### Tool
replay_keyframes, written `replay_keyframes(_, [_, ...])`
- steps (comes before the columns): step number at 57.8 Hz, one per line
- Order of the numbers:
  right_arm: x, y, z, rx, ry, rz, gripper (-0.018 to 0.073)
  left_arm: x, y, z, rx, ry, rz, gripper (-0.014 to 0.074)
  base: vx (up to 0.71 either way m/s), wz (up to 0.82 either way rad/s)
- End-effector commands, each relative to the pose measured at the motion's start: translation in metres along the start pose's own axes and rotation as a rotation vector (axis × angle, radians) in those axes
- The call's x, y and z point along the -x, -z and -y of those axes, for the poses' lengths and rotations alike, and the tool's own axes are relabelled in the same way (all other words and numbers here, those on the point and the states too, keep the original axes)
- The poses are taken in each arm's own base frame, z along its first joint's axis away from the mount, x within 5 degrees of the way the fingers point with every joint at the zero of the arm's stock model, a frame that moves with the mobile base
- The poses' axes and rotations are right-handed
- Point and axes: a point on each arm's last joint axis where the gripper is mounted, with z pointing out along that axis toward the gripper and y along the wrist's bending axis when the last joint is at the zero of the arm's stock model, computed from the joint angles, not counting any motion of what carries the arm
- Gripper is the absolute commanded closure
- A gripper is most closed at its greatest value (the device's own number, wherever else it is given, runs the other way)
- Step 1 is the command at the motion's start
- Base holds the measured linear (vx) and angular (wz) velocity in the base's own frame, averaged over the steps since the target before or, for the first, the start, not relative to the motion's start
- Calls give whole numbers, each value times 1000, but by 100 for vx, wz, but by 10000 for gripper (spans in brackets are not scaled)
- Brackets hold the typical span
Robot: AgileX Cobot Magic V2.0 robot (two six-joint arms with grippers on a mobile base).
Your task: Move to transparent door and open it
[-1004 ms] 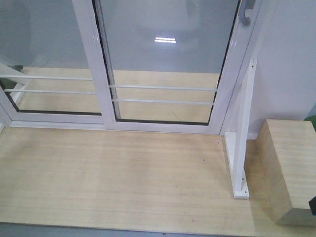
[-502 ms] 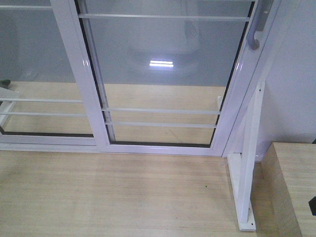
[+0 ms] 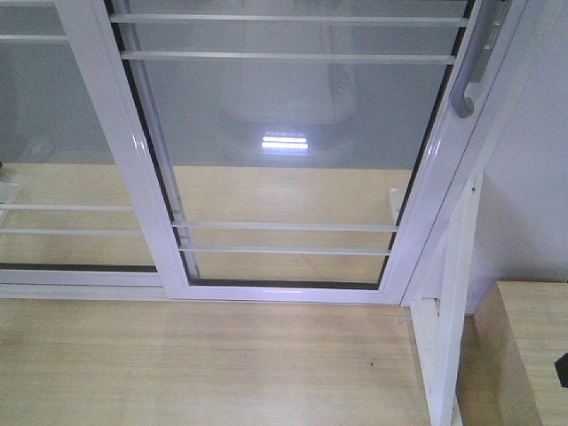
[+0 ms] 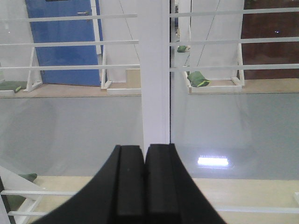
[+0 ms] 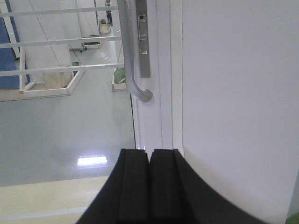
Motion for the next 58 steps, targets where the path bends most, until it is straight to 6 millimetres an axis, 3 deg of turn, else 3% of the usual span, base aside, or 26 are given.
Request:
replay_keyframes(1, [7, 1, 0, 4, 14, 95, 565, 3, 0, 1, -9, 11, 74, 594, 15, 0])
replay_keyframes(58, [7, 1, 0, 4, 14, 95, 565, 3, 0, 1, -9, 11, 74, 594, 8, 0])
